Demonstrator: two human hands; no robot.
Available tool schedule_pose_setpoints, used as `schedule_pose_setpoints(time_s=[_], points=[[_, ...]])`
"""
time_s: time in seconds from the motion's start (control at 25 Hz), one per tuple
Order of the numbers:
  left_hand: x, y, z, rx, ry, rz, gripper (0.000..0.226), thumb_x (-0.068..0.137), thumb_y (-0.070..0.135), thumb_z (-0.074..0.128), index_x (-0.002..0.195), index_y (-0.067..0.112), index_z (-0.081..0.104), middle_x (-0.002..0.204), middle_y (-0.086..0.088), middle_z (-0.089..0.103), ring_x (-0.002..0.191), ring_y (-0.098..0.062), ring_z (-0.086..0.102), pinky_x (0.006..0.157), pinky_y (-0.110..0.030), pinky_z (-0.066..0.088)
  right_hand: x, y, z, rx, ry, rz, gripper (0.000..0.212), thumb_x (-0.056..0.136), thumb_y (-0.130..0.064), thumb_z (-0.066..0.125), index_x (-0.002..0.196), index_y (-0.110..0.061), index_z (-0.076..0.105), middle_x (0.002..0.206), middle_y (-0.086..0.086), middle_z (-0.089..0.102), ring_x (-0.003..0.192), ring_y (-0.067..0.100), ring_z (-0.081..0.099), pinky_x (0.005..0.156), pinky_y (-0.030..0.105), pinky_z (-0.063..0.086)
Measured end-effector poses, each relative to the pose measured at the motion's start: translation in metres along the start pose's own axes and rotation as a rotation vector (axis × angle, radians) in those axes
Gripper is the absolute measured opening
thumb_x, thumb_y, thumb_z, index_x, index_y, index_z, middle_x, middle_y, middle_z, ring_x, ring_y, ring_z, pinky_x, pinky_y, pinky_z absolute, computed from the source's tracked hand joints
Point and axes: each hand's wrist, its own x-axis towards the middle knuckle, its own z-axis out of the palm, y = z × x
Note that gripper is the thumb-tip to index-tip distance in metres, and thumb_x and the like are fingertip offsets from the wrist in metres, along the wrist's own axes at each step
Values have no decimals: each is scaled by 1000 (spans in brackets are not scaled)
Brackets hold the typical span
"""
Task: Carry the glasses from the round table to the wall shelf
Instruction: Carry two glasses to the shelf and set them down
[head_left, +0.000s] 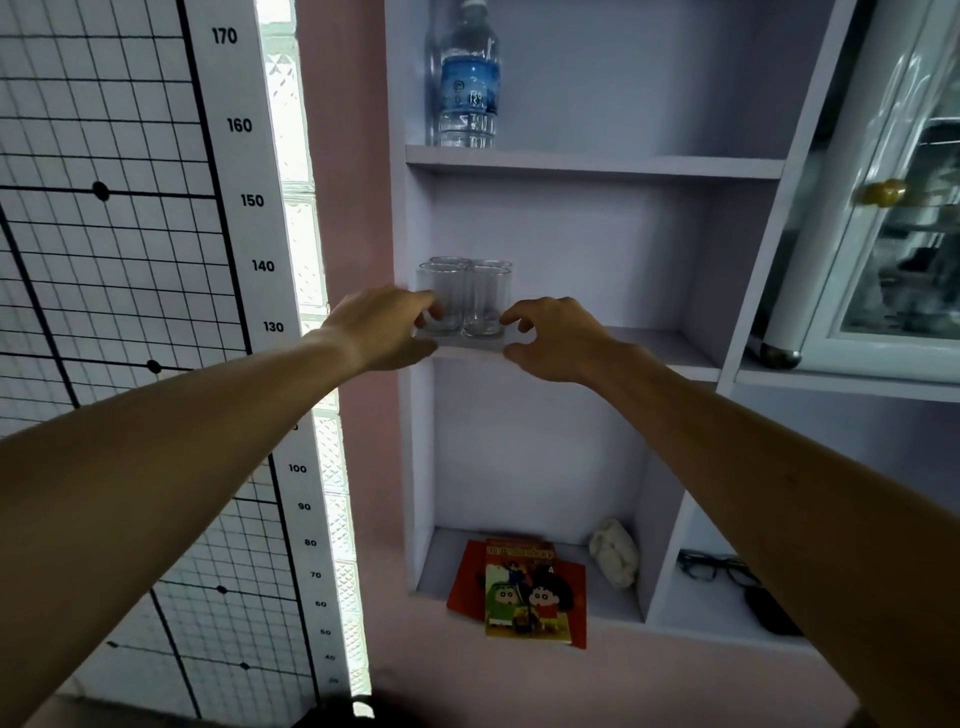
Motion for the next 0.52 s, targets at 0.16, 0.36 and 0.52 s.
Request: schedule_pose_setpoints(time_s=[0.16, 0.36, 0.52], points=[[-33, 3, -1, -9, -51, -29, 38, 87, 39, 68, 121, 24, 60, 115, 1, 69, 97, -19, 66, 78, -30, 50, -17, 2, 15, 81, -26, 14, 42, 90, -33, 65, 131, -27, 60, 128, 1, 63, 117, 22, 59, 87, 22, 39], [-104, 6, 26, 46, -205, -135, 35, 90, 38, 65, 121, 23, 58, 114, 2, 68, 85, -13, 57, 72, -30, 45, -58, -2, 59, 143, -131, -22, 40, 89, -32, 66, 128, -24, 62, 127, 3, 64, 116, 23, 60, 91, 27, 45], [-192, -1, 71, -25, -346, -284, 35, 89, 39, 65, 121, 26, 57, 113, 1, 70, 94, -18, 66, 80, -36, 55, -95, -5, 123, 186, -272, -21, 36, 90, -31, 64, 125, -23, 64, 119, 3, 67, 108, 23, 63, 85, 30, 49]])
